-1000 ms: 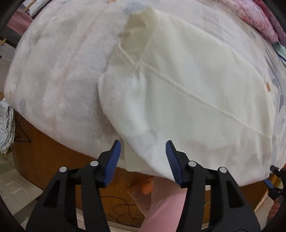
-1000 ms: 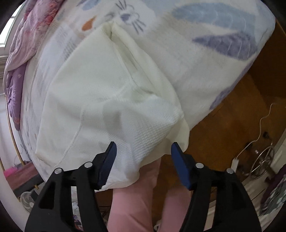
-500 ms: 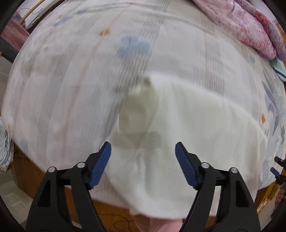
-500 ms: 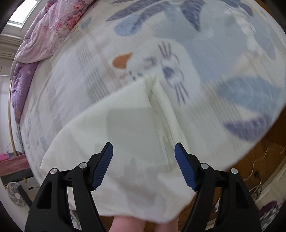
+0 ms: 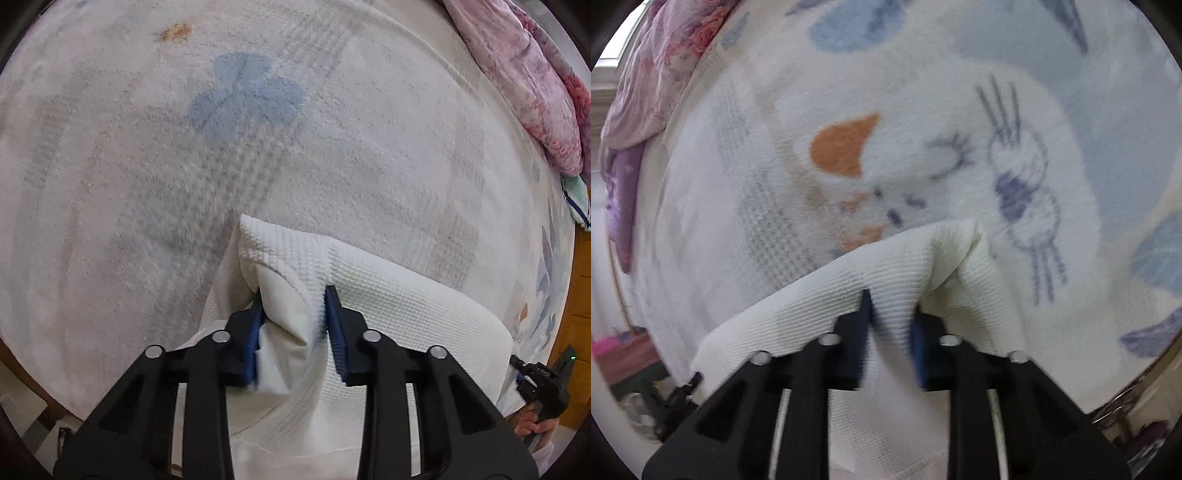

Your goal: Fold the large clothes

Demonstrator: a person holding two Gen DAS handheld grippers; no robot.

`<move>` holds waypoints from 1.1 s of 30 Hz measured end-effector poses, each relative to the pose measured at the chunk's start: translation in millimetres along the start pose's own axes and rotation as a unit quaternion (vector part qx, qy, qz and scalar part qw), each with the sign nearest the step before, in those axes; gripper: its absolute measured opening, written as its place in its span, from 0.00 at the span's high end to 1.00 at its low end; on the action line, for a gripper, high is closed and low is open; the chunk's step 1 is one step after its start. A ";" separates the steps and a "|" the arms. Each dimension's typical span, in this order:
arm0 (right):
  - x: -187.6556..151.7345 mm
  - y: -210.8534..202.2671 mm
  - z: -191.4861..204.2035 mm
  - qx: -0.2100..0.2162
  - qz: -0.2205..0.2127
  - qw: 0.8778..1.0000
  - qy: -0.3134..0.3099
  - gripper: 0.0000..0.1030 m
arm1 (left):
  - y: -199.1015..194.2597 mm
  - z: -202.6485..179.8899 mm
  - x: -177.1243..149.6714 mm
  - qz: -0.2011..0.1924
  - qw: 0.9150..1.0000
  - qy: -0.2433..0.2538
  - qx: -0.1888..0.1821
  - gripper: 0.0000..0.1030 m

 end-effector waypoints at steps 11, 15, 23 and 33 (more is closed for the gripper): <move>32.3 -1.3 -11.6 0.004 0.013 0.999 0.052 0.58 | 8.9 4.9 25.1 0.017 0.999 -0.029 0.032 0.31; 36.5 7.5 -32.5 0.069 0.012 0.989 0.132 0.61 | 14.6 17.8 32.4 0.011 0.996 -0.079 -0.040 0.41; 33.7 -45.8 -14.2 0.038 -0.082 0.992 0.088 0.92 | -33.9 -8.3 34.7 -0.043 0.996 -0.053 -0.054 0.80; 119.1 -120.6 30.2 0.091 -0.159 0.982 0.055 0.92 | -107.1 -84.6 84.8 -0.119 0.989 -0.016 -0.085 0.74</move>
Point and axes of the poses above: each gripper's, at about its wrist camera, not at the fingertips, and y roughly the way its jaws point, z to its left, x to its top, the point moved 3 cm from there along y, roughly the way its jaws point, and after that the axes turned 7 degrees about -y, right-handed, at the moved point
